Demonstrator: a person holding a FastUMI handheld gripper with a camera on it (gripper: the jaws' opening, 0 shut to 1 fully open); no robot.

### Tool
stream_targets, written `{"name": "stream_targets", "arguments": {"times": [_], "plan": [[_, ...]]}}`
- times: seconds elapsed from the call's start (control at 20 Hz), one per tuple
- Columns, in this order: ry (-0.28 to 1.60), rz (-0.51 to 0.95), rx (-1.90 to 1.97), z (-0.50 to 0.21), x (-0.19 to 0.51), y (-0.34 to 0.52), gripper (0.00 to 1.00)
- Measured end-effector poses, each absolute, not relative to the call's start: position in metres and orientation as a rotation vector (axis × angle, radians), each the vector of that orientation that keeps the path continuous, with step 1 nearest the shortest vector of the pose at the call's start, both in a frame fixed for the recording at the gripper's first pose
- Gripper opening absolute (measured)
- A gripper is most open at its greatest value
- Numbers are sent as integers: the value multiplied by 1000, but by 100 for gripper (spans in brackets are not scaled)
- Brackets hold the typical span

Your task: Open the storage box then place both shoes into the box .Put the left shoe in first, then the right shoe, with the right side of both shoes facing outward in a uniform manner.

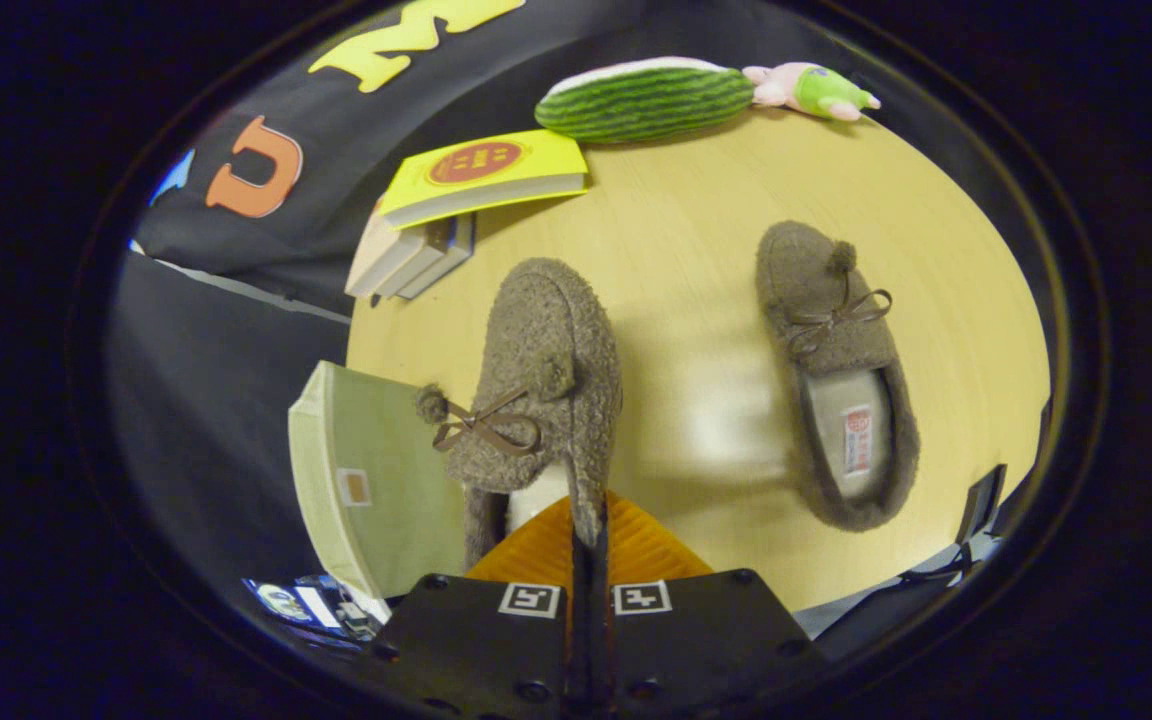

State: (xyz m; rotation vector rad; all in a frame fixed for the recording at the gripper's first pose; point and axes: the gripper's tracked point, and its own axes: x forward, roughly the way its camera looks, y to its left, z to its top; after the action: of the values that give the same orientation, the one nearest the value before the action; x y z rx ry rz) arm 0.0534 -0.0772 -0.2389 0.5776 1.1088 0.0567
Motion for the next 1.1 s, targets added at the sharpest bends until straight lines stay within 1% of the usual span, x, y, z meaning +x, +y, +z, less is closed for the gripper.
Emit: {"name": "stream_targets", "arguments": {"times": [0.25,0.35,0.45,0.7,0.8,1.1], "plan": [[1038,166,526,-139,48,-5,6],[1029,222,525,-108,47,38,6],[1036,271,516,-98,51,83,6],[1128,320,523,-125,58,178,6],[1190,307,558,-143,58,207,6],[1291,238,509,-196,61,245,6]]}}
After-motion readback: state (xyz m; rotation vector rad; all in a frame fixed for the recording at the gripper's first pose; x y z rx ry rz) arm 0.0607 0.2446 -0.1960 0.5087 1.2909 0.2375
